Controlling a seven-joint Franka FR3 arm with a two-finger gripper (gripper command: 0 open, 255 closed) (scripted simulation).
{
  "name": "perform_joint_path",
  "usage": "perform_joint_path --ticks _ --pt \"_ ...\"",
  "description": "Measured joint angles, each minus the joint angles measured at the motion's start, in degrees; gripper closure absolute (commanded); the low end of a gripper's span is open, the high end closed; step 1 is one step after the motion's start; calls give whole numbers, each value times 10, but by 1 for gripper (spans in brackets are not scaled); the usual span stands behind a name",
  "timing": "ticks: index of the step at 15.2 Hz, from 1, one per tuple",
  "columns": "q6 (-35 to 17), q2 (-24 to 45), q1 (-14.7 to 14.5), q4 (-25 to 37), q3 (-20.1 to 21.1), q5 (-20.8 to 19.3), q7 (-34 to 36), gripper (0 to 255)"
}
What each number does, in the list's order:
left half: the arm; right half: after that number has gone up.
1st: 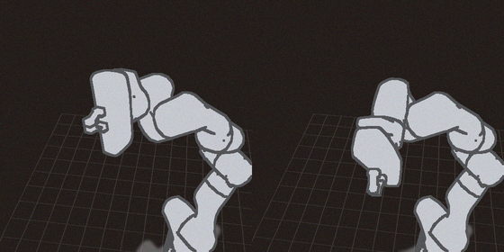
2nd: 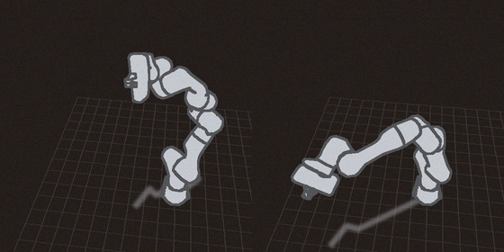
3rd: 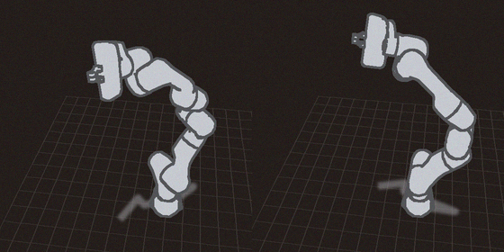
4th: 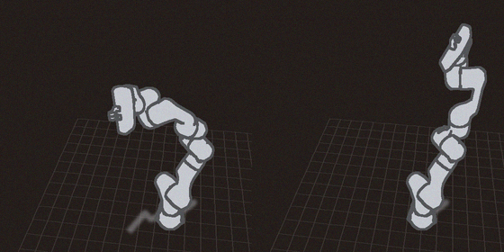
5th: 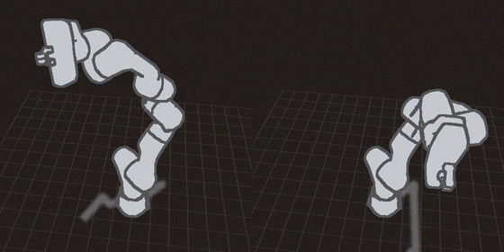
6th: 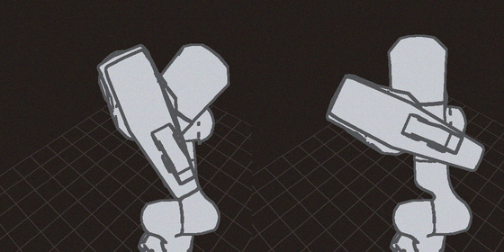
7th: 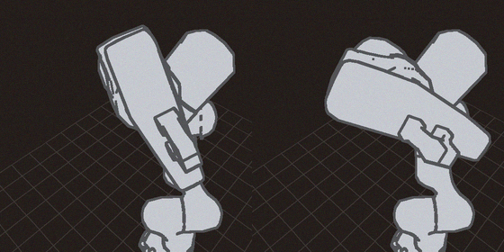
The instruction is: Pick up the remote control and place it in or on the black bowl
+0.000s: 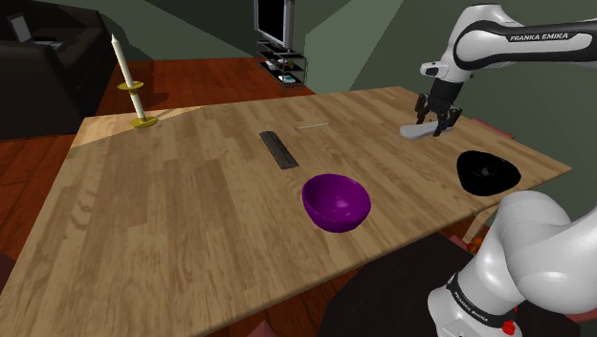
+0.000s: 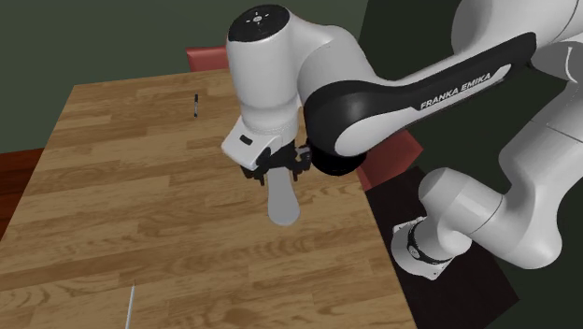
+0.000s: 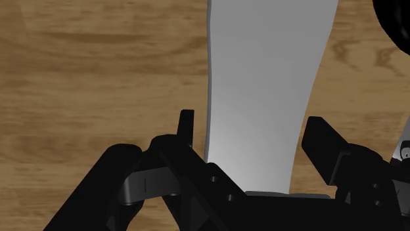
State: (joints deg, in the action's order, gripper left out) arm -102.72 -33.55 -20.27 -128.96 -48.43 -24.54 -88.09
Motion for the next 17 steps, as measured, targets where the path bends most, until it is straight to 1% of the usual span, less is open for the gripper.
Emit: perform_joint_path --ticks 6,7,12,17 --pt "42 -1 -2 39 15 9 -3 255" --pt "49 -11 5 37 20 6 -4 255" --pt "88 -91 62 -2 43 -31 -21 255" --pt "136 -173 126 -34 60 -64 -55 255"
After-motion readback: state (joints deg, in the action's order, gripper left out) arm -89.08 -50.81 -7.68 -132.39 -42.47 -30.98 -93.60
